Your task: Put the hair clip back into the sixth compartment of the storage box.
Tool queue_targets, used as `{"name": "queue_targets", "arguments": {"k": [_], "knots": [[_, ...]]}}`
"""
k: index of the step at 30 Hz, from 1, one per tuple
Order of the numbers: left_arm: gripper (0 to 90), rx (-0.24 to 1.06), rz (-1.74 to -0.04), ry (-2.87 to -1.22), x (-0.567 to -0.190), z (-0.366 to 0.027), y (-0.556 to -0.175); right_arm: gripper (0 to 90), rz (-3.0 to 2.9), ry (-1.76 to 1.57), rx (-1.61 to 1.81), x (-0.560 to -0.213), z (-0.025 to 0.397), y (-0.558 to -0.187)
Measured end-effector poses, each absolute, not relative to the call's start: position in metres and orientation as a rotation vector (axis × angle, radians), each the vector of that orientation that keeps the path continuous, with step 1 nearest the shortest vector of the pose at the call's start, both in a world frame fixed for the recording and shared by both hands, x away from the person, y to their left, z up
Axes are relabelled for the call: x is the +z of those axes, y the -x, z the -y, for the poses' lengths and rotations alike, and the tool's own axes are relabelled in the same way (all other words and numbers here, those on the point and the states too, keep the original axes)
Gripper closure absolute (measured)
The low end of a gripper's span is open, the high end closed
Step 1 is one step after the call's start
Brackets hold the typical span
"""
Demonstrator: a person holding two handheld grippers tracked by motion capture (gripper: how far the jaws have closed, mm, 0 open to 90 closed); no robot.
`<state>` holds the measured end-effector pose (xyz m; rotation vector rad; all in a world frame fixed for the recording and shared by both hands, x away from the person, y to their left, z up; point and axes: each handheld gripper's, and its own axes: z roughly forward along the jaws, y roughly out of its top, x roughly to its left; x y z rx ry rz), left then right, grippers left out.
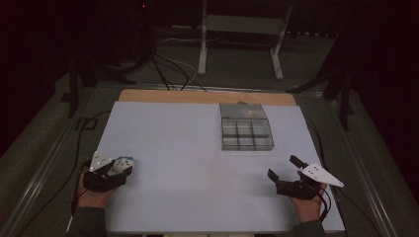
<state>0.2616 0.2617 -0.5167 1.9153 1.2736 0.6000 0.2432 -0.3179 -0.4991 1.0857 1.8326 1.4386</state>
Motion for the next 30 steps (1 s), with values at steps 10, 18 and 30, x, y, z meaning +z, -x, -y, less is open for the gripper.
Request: {"name": "queue_targets", "arguments": {"k": [10, 18, 30], "knots": [[38.0, 0.601, -1.226, -1.892, -0.496, -0.242, -0.263, 0.2, -1.832, -1.100, 1.440, -0.499, 0.318, -0.244], [38.0, 0.601, -1.196, -1.873, -0.480, -0.225, -0.266, 0.2, -1.833, -1.115, 1.439, -0.499, 0.319, -0.244], [38.0, 0.598, -1.136, -1.878, -0.468, -0.203, -0.273, 0.2, -1.833, -1.118, 1.439, -0.500, 0.318, -0.245]]}}
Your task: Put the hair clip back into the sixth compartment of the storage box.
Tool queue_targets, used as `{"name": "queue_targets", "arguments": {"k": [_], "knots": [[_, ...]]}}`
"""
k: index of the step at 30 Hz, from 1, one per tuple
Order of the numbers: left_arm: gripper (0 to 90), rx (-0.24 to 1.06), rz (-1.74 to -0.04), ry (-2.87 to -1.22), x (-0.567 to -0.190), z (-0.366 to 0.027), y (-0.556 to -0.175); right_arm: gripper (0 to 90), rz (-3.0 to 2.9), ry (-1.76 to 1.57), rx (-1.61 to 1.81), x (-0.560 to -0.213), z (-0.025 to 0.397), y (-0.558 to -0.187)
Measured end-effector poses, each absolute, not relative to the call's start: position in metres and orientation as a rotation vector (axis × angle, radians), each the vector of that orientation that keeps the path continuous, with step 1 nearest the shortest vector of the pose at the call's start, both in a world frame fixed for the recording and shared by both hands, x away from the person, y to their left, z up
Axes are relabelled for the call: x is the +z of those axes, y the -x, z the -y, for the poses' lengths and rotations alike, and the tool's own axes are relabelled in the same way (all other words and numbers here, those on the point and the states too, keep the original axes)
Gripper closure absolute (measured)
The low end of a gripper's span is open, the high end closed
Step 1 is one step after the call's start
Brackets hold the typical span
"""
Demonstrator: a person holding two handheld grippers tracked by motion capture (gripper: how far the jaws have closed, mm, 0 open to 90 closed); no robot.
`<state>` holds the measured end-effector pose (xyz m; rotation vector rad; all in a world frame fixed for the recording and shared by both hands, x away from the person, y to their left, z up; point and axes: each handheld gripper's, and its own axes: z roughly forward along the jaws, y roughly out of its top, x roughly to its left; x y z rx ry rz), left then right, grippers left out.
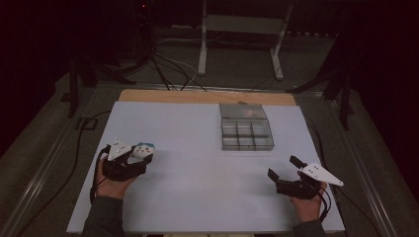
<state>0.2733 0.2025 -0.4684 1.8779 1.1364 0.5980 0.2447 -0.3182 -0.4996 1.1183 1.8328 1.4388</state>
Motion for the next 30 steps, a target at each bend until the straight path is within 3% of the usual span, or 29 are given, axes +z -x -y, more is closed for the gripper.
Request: {"name": "queue_targets", "arguments": {"k": [30], "knots": [[38.0, 0.590, -1.071, -1.864, -0.458, -0.160, -0.290, 0.3, -1.833, -1.160, 1.451, -0.499, 0.317, -0.246]]}}
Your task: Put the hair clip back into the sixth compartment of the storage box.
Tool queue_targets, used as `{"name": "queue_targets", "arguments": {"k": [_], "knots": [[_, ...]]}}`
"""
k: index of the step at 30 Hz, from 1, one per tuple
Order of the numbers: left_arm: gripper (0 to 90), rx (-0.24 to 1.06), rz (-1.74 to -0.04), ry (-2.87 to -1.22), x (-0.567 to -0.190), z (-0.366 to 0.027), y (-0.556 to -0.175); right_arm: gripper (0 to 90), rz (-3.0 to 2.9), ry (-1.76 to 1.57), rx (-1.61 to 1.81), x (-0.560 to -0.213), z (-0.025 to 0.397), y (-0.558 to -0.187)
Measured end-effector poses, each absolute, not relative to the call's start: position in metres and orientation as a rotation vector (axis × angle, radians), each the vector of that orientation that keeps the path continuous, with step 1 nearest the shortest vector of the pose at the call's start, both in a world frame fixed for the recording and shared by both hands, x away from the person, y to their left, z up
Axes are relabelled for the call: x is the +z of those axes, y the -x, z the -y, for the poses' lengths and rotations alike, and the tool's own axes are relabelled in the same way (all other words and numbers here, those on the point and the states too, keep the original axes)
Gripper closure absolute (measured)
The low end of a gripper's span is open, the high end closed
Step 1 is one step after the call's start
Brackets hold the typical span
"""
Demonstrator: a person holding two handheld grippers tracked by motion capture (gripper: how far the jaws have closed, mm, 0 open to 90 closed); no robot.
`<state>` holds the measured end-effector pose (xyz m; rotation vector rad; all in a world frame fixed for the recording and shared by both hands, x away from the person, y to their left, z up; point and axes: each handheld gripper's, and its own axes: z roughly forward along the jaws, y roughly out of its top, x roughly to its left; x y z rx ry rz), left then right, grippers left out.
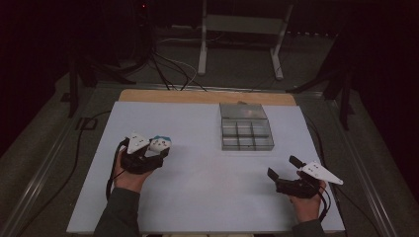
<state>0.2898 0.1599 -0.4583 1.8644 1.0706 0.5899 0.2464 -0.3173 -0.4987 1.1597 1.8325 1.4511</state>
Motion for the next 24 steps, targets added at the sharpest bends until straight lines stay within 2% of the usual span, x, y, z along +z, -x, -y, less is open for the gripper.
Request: {"name": "queue_targets", "arguments": {"k": [24], "knots": [[38.0, 0.569, -0.999, -1.866, -0.451, -0.120, -0.304, 0.2, -1.816, -1.251, 1.525, -0.490, 0.317, -0.251]]}}
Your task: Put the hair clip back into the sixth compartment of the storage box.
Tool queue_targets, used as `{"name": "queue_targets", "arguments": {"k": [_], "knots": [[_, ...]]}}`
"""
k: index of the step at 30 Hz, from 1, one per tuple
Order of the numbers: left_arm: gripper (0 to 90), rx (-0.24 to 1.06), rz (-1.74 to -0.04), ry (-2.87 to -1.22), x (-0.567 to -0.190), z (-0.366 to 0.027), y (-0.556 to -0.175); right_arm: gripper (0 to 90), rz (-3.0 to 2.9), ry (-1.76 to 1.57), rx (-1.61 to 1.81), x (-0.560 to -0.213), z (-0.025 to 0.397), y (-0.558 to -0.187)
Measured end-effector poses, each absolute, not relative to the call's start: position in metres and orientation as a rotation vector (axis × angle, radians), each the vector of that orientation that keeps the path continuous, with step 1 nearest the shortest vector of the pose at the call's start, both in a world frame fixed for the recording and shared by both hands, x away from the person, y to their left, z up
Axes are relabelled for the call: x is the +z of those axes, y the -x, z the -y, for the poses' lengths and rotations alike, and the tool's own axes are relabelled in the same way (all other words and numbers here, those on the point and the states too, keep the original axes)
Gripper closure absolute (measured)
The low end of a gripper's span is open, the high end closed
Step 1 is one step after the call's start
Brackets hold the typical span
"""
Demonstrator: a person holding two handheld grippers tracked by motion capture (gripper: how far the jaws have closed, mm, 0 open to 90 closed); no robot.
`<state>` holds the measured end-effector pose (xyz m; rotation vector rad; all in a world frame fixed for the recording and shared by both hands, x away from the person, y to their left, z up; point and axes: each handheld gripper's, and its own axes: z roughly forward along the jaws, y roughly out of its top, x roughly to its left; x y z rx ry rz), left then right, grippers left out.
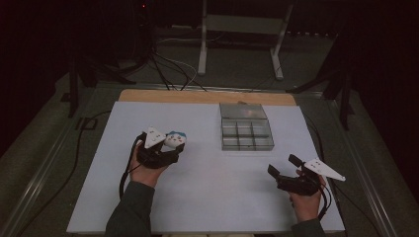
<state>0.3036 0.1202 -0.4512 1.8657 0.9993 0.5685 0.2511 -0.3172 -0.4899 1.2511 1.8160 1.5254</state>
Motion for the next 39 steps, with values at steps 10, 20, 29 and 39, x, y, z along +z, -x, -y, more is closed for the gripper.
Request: {"name": "queue_targets", "arguments": {"k": [10, 20, 29, 39], "knots": [[38.0, 0.567, -0.969, -1.884, -0.450, -0.102, -0.308, 0.2, -1.864, -1.219, 1.555, -0.475, 0.305, -0.261], [38.0, 0.562, -0.957, -1.890, -0.449, -0.092, -0.312, 0.1, -1.898, -1.239, 1.585, -0.466, 0.297, -0.274], [38.0, 0.572, -0.932, -1.897, -0.452, -0.079, -0.315, 0.0, -1.930, -1.244, 1.593, -0.459, 0.288, -0.286], [37.9, 0.558, -0.906, -1.898, -0.458, -0.059, -0.315, 0.0, -1.971, -1.265, 1.620, -0.454, 0.276, -0.298]]}}
